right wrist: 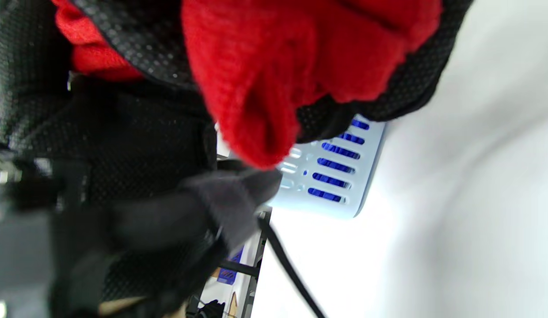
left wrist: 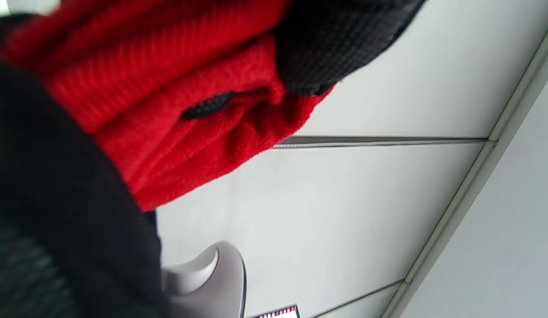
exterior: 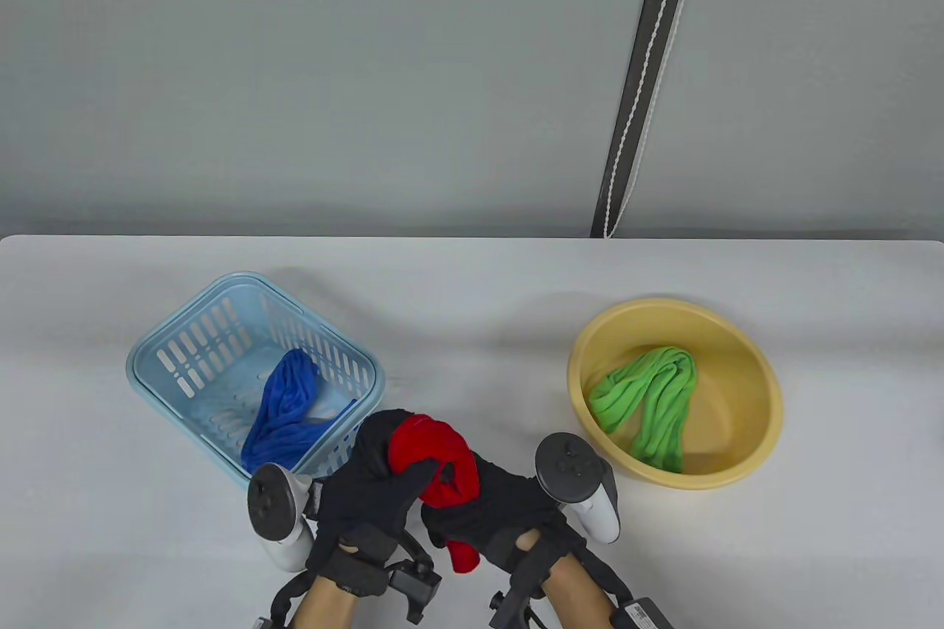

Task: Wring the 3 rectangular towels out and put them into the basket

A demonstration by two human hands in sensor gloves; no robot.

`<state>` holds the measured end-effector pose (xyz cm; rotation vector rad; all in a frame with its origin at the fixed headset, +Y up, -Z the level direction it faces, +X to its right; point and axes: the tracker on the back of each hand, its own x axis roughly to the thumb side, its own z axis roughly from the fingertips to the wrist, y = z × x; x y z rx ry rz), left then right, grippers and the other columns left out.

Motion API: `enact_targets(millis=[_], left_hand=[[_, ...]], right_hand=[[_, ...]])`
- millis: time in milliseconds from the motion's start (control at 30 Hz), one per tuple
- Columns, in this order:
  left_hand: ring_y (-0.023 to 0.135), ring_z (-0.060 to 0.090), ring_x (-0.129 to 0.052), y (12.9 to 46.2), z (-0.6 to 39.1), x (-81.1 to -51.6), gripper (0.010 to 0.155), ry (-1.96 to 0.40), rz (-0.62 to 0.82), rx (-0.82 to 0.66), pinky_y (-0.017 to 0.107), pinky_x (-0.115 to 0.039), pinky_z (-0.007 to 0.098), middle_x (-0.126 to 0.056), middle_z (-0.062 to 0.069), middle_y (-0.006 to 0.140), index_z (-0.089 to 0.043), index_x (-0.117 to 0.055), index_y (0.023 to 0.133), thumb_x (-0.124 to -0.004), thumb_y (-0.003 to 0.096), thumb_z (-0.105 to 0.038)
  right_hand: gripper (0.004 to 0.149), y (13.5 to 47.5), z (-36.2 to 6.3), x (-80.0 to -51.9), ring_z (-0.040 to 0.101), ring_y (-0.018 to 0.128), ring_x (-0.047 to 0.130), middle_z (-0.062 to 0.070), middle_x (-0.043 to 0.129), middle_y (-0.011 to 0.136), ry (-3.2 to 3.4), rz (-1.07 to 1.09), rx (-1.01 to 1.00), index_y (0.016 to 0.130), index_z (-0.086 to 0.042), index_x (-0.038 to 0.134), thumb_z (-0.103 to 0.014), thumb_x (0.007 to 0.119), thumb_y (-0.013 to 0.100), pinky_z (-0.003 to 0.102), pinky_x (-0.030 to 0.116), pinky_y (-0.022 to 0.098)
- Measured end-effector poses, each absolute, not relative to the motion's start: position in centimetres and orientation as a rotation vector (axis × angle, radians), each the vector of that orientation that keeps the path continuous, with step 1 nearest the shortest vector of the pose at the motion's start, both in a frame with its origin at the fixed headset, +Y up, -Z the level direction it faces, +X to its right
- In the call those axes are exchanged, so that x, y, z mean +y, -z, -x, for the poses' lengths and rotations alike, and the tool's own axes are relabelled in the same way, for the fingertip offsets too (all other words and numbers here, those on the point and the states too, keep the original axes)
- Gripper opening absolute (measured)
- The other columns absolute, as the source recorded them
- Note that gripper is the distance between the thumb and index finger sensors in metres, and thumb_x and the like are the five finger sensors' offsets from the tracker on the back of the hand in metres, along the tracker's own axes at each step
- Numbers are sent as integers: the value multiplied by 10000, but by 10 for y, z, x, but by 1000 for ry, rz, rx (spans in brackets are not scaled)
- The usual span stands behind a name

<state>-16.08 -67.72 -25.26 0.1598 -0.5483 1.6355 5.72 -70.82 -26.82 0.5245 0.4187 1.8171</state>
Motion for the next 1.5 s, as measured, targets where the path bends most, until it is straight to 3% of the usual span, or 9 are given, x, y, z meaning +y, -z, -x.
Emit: enact_targets(millis=[233,433,500,667,833,967,1100,1367,1500], left_hand=[[721,369,-994,250,165,-675,670,-1396,-216,-503,546,-835,578,-860,132,895,-54,-555,1007,-896,517,-357],[849,457,-851,232,153,-673,840,-675,-392,-477,627,-732,632,-665,237,1059,-60,-371,1103,-838,534,-464],[945,487,-736,225,140,-671,889,-339,-451,-566,671,-660,665,-543,250,1125,-72,-308,1123,-828,532,-485],[1091,483,-445,216,105,-676,981,32,-427,-776,750,-466,685,-302,198,1211,-120,-214,1139,-847,503,-516],[1101,504,-338,214,81,-690,1063,313,-400,-781,755,-371,691,-208,209,1219,-110,-138,1139,-870,489,-525],[1068,465,-580,215,78,-692,1057,305,-434,-779,734,-497,697,-448,150,1206,-125,-197,1141,-912,470,-520],[915,385,-857,218,85,-690,915,177,-432,-766,708,-622,671,-780,103,1036,-210,-438,1125,-965,432,-492],[631,335,-963,231,95,-687,651,76,-423,-698,644,-742,657,-934,64,754,-245,-740,963,-991,423,-507],[601,320,-1007,237,96,-687,480,99,-430,-669,563,-855,589,-969,39,770,-245,-828,864,-974,459,-456]], right_hand=[[524,270,-72,-698,235,343,1005,105,959,581,-2106,-525,277,943,-131,729,-330,945,509,474,880,281],[464,278,-90,-697,179,198,984,38,980,437,-2374,-426,264,846,-123,820,-397,953,497,425,877,168],[456,284,-98,-699,166,184,979,29,979,424,-2417,-428,361,840,-124,825,-408,943,503,411,877,157],[451,293,-105,-708,160,177,977,29,979,424,-2257,-467,664,839,-108,830,-413,931,522,404,875,151],[466,294,-100,-726,180,170,986,54,994,422,-1895,-532,939,836,-73,842,-406,936,524,419,875,141],[442,289,-88,-730,184,132,1000,61,1019,387,-1804,-604,1027,781,-71,900,-409,953,501,422,887,106],[472,284,-78,-729,182,124,1002,59,1023,381,-1776,-633,1044,794,-51,887,-416,948,502,420,890,97],[454,279,-71,-722,171,137,985,52,1000,394,-1825,-646,990,794,-54,855,-415,924,526,409,878,107],[441,277,-69,-721,167,149,974,49,985,406,-1876,-627,952,806,-67,838,-408,913,536,405,872,117]])
